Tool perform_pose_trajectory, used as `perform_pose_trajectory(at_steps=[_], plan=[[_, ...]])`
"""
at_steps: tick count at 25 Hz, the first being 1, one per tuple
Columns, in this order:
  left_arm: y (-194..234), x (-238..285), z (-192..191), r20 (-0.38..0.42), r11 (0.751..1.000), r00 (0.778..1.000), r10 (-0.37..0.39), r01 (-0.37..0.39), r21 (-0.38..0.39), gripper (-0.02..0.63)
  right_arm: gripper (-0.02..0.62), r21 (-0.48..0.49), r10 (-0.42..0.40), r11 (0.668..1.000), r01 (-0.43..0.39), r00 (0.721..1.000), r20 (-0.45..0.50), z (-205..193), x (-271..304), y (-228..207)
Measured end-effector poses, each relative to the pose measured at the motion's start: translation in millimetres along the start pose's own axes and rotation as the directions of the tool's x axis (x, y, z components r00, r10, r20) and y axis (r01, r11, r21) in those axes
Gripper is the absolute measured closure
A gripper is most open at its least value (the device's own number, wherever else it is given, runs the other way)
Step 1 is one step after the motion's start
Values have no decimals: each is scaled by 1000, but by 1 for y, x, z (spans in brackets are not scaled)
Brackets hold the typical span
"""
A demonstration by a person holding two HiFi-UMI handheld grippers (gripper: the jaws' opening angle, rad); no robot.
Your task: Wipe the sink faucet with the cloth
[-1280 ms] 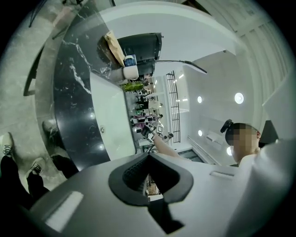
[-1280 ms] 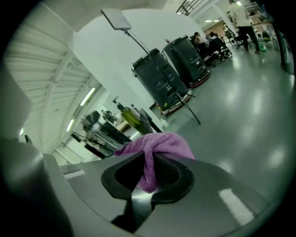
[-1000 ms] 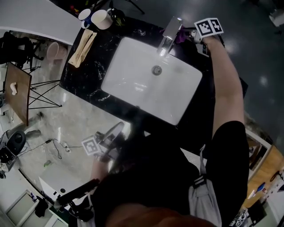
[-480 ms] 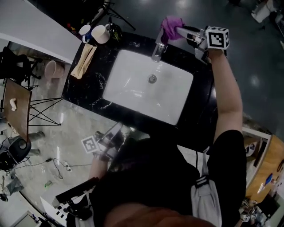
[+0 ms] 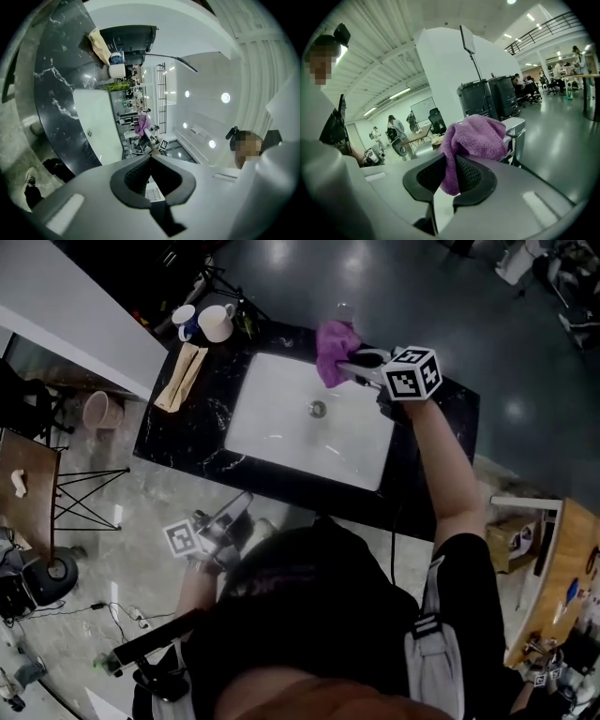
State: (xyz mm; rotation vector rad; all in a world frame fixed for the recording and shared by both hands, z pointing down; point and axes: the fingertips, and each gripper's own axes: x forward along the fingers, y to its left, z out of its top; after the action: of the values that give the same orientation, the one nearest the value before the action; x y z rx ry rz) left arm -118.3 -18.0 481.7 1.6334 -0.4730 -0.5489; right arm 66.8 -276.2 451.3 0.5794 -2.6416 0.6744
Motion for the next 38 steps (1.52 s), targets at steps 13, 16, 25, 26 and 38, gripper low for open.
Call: perform_pose_trajectory(at_steps=[13, 16, 25, 26, 38], plan=[[4, -35, 9, 37, 1000, 999, 2, -1, -23, 604, 526, 148, -232, 961, 233, 972, -29, -15, 19, -62], [3, -37, 12, 43, 1000, 999, 1, 0, -19, 604, 526, 217, -301, 931, 292, 954, 8, -3, 15, -92], [6, -32, 13, -5, 999, 1000, -25, 25, -35, 604, 526, 312, -220, 931, 188, 973, 73, -27, 16, -46], [7, -30, 13, -15, 999, 1000, -27, 27, -35, 604, 526, 298, -195, 939, 169, 979, 61, -34, 17, -33], [18, -16, 6, 0, 997, 1000, 19, -19, -73, 604, 528, 140, -245, 954, 265, 959, -144, -105, 32, -70]])
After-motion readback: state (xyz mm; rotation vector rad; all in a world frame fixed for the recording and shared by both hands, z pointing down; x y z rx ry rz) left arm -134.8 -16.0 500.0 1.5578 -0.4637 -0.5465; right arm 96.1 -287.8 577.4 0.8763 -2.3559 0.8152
